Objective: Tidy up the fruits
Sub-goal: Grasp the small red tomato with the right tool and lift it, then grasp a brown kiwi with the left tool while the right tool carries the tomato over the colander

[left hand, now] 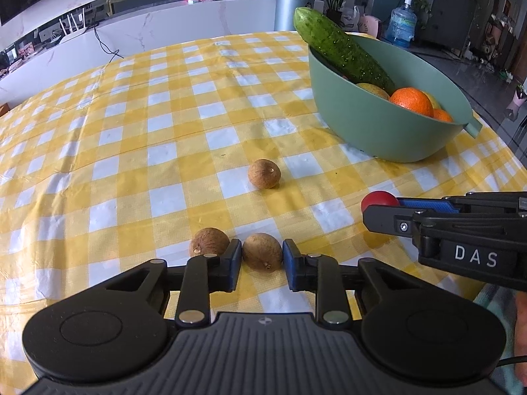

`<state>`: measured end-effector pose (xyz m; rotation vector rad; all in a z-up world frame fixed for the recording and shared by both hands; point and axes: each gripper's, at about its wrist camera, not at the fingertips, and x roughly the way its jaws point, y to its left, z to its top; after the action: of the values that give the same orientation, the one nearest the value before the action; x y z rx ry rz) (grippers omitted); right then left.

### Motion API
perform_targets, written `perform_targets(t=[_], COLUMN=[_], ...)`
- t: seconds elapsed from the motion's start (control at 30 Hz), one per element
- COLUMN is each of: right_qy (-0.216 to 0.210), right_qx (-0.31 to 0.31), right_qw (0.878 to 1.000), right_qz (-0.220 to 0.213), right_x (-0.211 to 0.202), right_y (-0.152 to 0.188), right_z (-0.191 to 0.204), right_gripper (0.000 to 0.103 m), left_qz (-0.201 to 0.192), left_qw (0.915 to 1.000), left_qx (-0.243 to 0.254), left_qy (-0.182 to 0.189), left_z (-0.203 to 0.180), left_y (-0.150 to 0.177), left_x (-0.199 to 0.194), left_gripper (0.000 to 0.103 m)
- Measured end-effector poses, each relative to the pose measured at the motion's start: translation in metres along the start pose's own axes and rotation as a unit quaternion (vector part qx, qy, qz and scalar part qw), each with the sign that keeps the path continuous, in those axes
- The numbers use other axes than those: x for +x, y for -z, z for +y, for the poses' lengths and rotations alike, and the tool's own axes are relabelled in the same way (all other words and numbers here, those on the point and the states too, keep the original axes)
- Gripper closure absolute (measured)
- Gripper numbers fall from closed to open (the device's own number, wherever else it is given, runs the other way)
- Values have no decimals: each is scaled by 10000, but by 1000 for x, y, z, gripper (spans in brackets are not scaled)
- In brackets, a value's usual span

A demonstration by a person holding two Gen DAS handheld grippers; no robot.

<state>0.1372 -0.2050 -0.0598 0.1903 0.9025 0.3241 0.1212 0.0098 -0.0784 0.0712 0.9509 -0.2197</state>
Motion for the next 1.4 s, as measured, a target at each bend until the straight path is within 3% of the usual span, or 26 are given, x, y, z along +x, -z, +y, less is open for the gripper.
perform_targets(t=[0.3,0.8,1.13,1.4], right_qy=[-147,274,791,1133], right_qx=[-70,-772,-872,-630], right_qw=[9995,9837,9730,9722], right_qz=[-274,-1602,-1984,-1951], right_x=[-16,-85,-93,-70], right_y=[-2,-22,-58,-82], right_z=[2,-6,-39,-70], right_gripper=[79,79,79,79], left_qz=[-358,-1099,-1299,-1132], left_qw=[9993,9934,9901,9918], left_qx=[-116,-191,171,281], left_qy=[-8,261,497,517], left_z=[-5,-39,-79,-101], left_y=[-8,-49,-95,-118], left_x=[-23,-72,-61,-25], left_gripper=[74,74,74,74])
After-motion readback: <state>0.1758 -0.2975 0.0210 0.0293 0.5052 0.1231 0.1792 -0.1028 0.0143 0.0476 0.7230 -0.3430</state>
